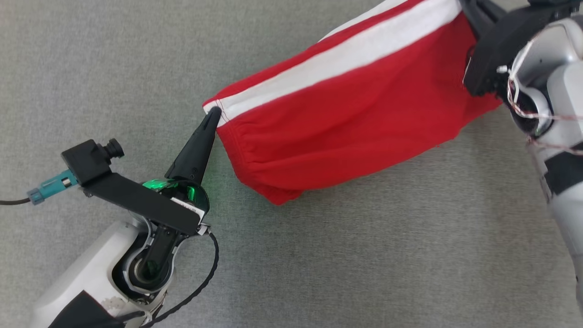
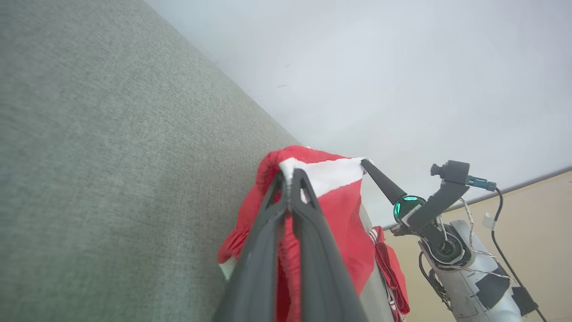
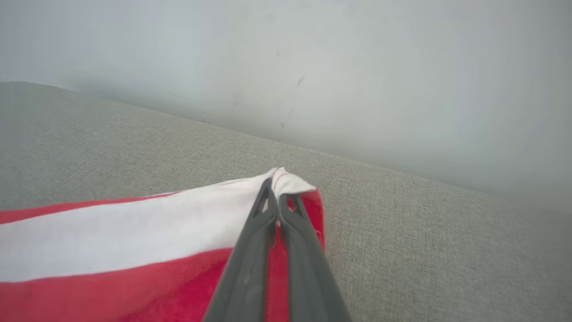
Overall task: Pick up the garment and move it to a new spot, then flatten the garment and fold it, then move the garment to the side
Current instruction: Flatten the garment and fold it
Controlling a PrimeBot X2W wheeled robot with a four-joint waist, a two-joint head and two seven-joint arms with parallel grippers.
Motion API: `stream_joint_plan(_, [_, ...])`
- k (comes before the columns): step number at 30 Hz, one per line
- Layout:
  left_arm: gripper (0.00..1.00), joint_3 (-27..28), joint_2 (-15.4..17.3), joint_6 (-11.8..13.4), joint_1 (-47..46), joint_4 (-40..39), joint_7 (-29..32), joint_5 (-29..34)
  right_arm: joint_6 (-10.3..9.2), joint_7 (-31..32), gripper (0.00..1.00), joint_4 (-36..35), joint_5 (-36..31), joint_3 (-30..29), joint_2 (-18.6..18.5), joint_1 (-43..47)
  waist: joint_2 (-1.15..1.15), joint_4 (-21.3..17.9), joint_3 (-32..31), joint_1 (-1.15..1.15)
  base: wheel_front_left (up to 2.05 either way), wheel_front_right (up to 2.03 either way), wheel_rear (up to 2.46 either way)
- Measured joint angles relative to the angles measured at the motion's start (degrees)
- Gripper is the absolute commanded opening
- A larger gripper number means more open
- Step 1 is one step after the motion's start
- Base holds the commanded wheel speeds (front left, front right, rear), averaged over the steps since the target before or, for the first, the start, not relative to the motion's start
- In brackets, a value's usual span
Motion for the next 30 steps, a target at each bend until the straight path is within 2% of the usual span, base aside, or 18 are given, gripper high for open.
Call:
stream_joint_plan(2, [0.0,0.1,-0.3,0.0,-0.3,0.2,-0.1,0.0,0.0,-1.6,0.02,3.6,-1.1,0.6,0.6,-2.5,0.0,0.6,1.0,0.0,0.0,0.0,0.0])
stream_joint_plan(3, [0.0,0.1,-0.4,0.0,-0.5,0.5,-0.1,0.2,0.0,-2.5,0.09,5.3,-1.7,0.8,1.0,-3.6,0.0,0.9,1.4,0.0,0.0,0.0,0.0])
stream_joint_plan(6, [0.0,0.0,-0.9,0.0,-0.9,1.6,-0.3,0.6,0.0,-5.3,0.01,10.1,-3.1,1.4,2.3,-6.4,0.0,1.9,2.3,0.0,0.0,0.0,0.0])
stream_joint_plan(9, [0.0,0.1,-1.3,-0.1,-1.3,2.8,-0.5,1.8,0.0,-8.1,0.0,14.1,-4.1,2.3,3.6,-8.4,0.0,2.7,3.0,-0.01,0.0,0.0,0.0])
stream_joint_plan(10, [0.0,0.0,-1.5,-0.1,-1.4,3.3,-0.6,2.6,0.0,-9.2,0.09,15.4,-4.7,2.6,3.8,-8.9,0.0,2.9,3.1,-0.01,0.0,0.0,0.0])
stream_joint_plan(11, [0.0,0.0,-1.6,-0.1,-1.4,3.4,-0.7,3.1,0.0,-10.1,0.24,16.6,-4.9,2.8,4.0,-9.3,0.0,3.1,3.2,-0.01,0.0,0.0,0.0])
stream_joint_plan(12, [0.0,0.0,-1.9,-0.1,-1.4,3.5,-0.8,3.2,0.0,-10.9,0.57,17.8,-5.1,3.0,4.3,-9.7,0.0,3.2,3.3,-0.01,0.0,0.0,0.0])
stream_joint_plan(13, [0.13,0.1,-2.0,-0.1,-1.5,3.7,-0.9,3.5,0.0,-11.9,1.0,18.8,-5.2,3.3,4.6,-10.1,0.0,3.2,3.4,-0.01,0.0,0.0,0.0])
stream_joint_plan(14, [0.35,0.1,-2.0,-0.1,-1.5,3.8,-0.9,3.7,0.0,-12.8,1.0,19.7,-5.2,3.6,4.9,-10.3,0.0,3.2,3.3,-0.01,0.0,0.0,0.0])
stream_joint_plan(15, [0.44,0.0,-2.0,-0.1,-1.5,3.9,-0.9,4.3,0.0,-14.0,1.0,20.4,-5.2,3.9,5.1,-10.6,0.0,3.1,3.3,-0.01,0.0,0.0,0.0])
stream_joint_plan(16, [0.75,-0.1,-2.0,-0.1,-1.5,4.1,-1.0,4.7,0.0,-15.3,1.0,21.0,-5.2,4.2,5.2,-10.9,0.0,2.9,3.3,-0.02,0.0,0.0,0.0])
stream_joint_plan(17, [1.0,-0.1,-2.0,-0.1,-1.5,4.3,-1.0,5.4,0.0,-16.7,1.0,21.4,-5.1,4.6,5.3,-11.1,0.0,2.8,3.2,-0.02,0.0,0.0,0.0])
stream_joint_plan(20, [1.0,0.4,-1.6,-0.1,-1.1,6.0,-1.2,8.9,0.0,-23.6,1.0,21.5,-2.4,5.2,5.1,-11.1,0.0,2.2,2.3,-0.01,0.0,0.0,0.0])
stream_joint_plan(23, [1.0,3.5,-1.2,0.0,0.9,7.2,-1.2,15.1,0.0,-27.3,1.0,21.0,0.4,5.2,4.7,-9.9,0.0,1.7,1.2,-0.02,0.0,0.0,0.0])
stream_joint_plan(30, [1.0,13.2,-2.5,4.2,11.2,0.6,-1.2,36.0,0.0,-28.9,1.0,18.8,9.1,6.6,2.2,-0.8,0.0,0.1,-1.6,-0.03,0.0,0.0,0.0])
